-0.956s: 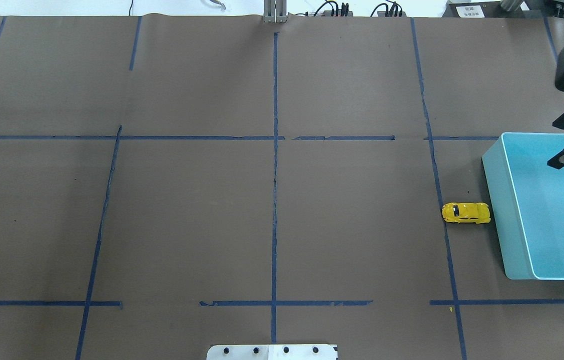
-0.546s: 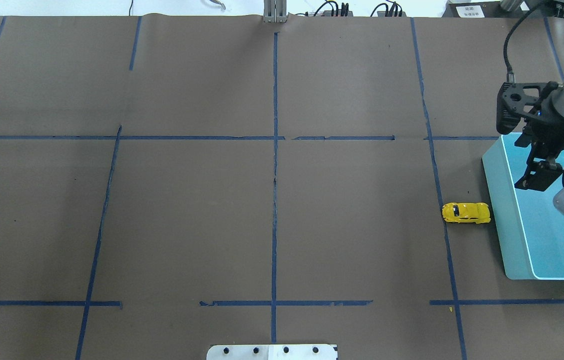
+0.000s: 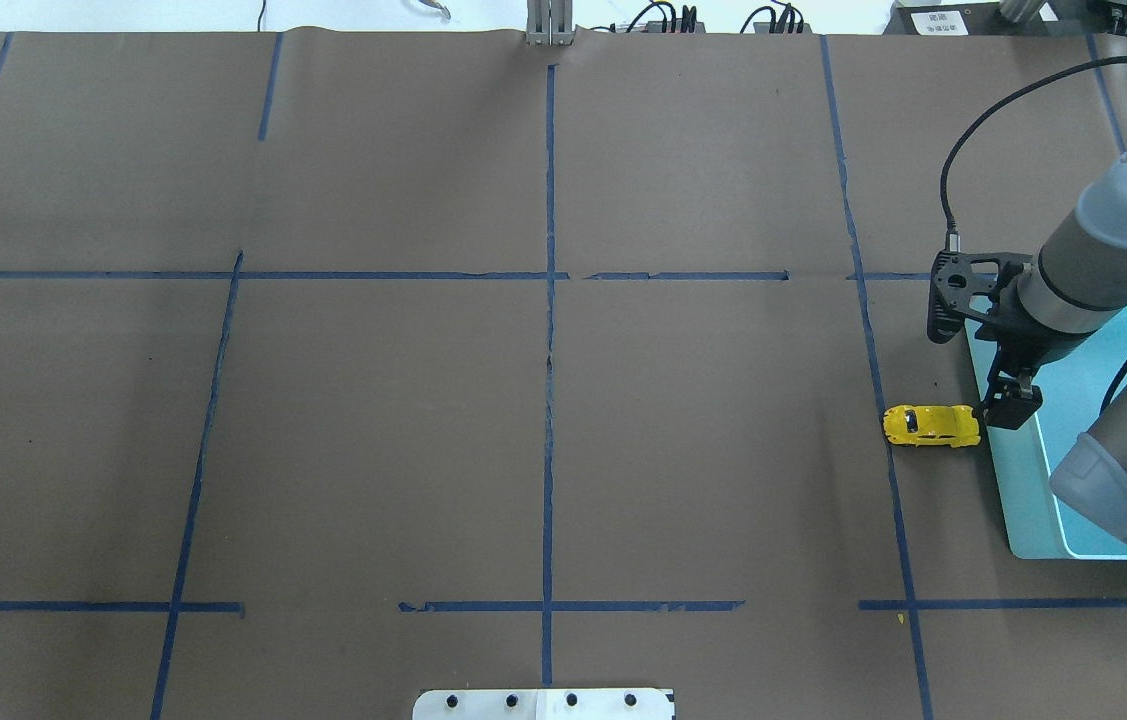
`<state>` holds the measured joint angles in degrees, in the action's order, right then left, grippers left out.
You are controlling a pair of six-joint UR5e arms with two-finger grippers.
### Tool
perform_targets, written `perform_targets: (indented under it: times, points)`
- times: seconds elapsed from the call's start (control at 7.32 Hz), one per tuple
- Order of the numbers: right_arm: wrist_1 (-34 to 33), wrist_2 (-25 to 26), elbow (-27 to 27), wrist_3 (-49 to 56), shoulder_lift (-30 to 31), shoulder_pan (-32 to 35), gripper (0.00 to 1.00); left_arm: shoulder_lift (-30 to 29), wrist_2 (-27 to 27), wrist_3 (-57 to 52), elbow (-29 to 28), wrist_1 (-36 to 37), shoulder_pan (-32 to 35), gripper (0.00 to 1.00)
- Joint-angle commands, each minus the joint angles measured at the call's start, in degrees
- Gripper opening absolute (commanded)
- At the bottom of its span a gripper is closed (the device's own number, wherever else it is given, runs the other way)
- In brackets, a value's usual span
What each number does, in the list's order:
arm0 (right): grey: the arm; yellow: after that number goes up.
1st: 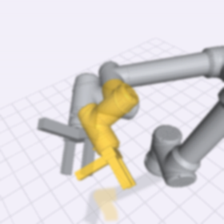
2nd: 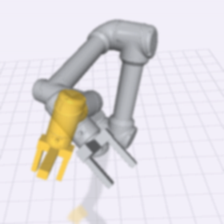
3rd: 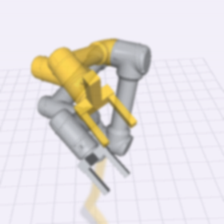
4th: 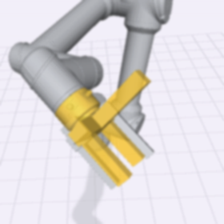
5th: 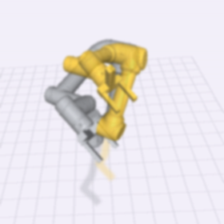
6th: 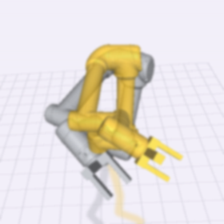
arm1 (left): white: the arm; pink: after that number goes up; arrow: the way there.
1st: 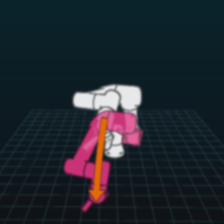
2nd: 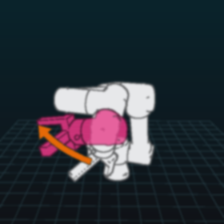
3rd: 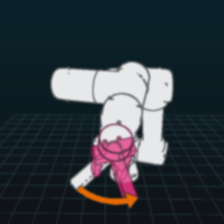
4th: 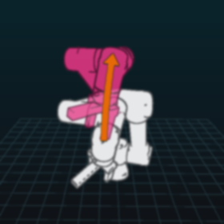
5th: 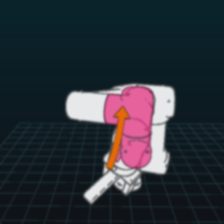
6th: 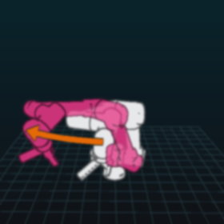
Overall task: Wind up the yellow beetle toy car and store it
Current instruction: 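Lower the right gripper onto the car beside the blue bin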
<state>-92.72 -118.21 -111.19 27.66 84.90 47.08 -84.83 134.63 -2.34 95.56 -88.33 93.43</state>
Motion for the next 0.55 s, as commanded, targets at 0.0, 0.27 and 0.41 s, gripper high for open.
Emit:
perform_targets:
  times: [0.0,0.27,0.41]
  points:
    - [3.33,2.79,1.94,-3.47,0.44,-4.87,0.98,-0.16,-2.17,-0.12,0.15,-0.26,0.0,1.0]
    - [3.51,5.07,2.03,-3.58,0.53,-7.95,0.98,-0.16,-2.18,-0.12,-0.19,-2.0,0.0,1.0]
    - [3.6,7.96,2.82,-3.75,0.27,-9.71,0.98,-0.16,-2.26,-0.03,-0.63,-2.54,0.0,1.0]
